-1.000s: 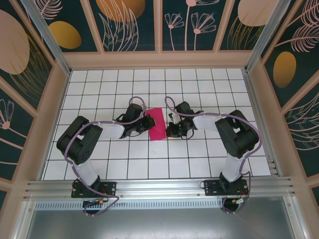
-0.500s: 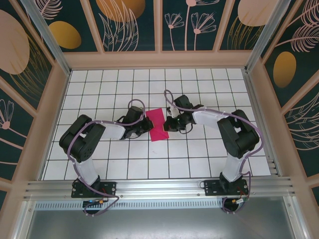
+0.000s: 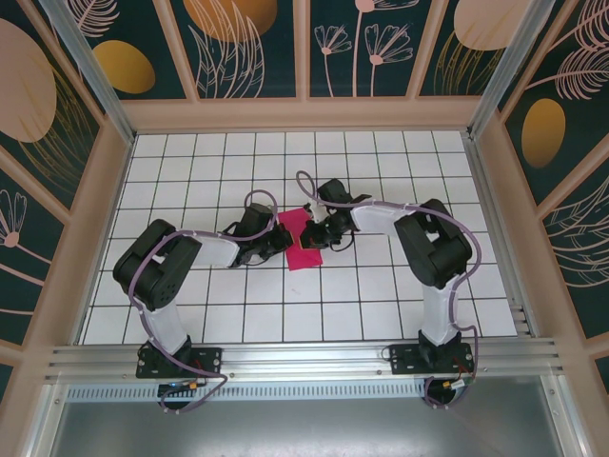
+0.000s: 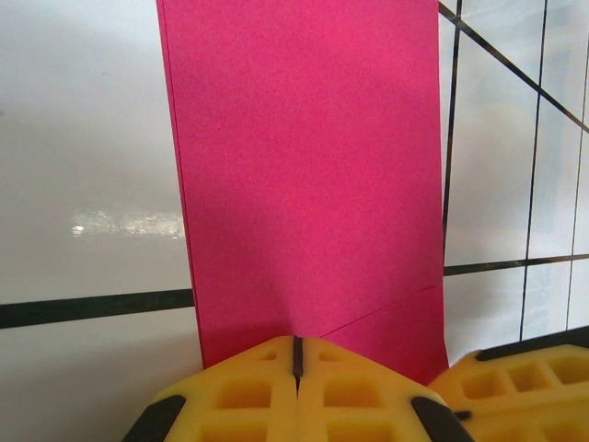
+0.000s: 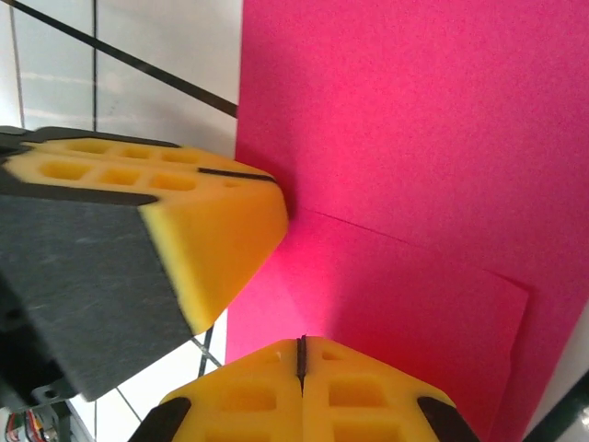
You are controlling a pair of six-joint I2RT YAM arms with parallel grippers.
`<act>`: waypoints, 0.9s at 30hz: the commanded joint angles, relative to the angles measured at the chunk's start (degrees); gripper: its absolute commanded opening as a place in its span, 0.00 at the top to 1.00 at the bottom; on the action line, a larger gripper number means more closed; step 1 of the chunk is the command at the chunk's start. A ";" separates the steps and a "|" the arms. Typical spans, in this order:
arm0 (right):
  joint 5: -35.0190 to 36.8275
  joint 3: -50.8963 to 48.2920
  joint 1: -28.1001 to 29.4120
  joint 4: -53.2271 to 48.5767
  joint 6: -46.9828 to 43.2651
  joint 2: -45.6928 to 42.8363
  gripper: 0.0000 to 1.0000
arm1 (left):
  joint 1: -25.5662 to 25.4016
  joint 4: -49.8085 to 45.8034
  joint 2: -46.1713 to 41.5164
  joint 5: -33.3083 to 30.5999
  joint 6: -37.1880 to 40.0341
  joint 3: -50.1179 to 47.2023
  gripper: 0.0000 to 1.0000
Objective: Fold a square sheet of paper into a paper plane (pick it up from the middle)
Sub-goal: Fold the triangle a second time at the center of the table.
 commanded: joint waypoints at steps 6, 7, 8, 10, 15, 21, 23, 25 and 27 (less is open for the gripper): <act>-1.62 2.06 0.69 -4.20 -4.81 2.78 0.98 | 0.21 -4.14 2.57 -2.14 -1.31 -0.73 1.00; -1.69 1.79 0.73 -4.31 -5.05 2.77 0.98 | 0.21 -4.22 2.71 -2.15 -1.32 -0.70 1.00; -1.64 1.54 0.74 -4.42 -5.32 2.65 0.98 | 0.21 -4.36 2.83 -2.20 -1.34 -0.68 1.00; -1.06 0.83 0.66 -4.87 -5.85 2.47 0.99 | 0.23 -4.99 2.94 -2.67 -1.38 -0.60 1.00; 1.81 -1.46 -0.19 -6.19 -6.75 1.90 1.00 | 0.21 -6.93 3.28 -3.78 -1.16 -0.51 1.00; 2.15 -6.63 -1.35 -5.33 -7.83 -1.64 1.00 | 0.24 -8.62 3.70 -5.06 -1.25 -0.86 1.00; 1.81 -8.45 -1.75 -4.77 -7.62 -2.76 1.00 | 0.22 -8.70 3.89 -5.07 -1.28 -0.84 1.00; 1.64 -10.42 -2.17 -4.26 -7.31 -3.81 1.00 | 0.21 -8.55 4.02 -5.00 -1.26 -0.86 1.00; 1.77 -12.28 -2.73 -3.76 -6.69 -4.77 1.00 | 0.22 -8.73 4.12 -5.07 -1.26 -0.90 1.00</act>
